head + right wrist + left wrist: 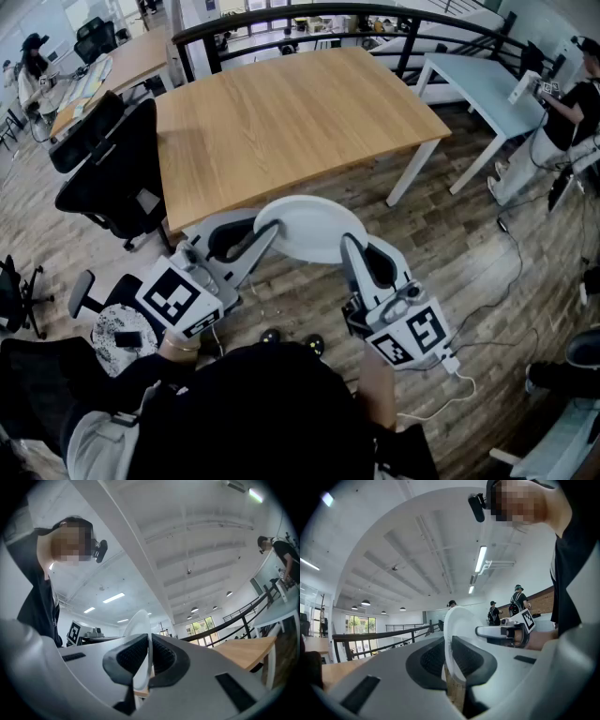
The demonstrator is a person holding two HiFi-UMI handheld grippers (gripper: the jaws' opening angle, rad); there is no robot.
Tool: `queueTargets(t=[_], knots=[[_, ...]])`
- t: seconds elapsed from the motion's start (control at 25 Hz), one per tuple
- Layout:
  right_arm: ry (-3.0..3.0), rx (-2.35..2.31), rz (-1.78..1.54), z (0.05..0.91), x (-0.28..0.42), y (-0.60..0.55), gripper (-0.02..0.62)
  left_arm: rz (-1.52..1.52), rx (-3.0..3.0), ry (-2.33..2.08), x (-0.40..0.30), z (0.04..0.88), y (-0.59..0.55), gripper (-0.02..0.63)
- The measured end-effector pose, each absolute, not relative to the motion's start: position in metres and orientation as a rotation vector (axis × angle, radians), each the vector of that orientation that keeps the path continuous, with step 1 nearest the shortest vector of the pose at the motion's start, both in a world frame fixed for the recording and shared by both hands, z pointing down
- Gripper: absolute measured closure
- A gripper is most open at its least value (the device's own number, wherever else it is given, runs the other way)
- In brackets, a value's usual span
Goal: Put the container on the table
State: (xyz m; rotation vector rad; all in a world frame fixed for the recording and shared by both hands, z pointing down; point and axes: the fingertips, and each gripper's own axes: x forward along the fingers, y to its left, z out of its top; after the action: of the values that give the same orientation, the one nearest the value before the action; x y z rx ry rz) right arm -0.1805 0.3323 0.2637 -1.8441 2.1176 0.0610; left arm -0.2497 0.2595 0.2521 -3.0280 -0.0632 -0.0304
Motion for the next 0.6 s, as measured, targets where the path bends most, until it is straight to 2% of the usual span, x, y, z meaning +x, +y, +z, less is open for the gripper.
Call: queueTargets(t=[0.6], knots=[[2.118,-1.806,0.058,0.269,-0.164,0.341,0.572,-0.028,-3.026,-0.019,-0.235,0.255,0.27,0.558]])
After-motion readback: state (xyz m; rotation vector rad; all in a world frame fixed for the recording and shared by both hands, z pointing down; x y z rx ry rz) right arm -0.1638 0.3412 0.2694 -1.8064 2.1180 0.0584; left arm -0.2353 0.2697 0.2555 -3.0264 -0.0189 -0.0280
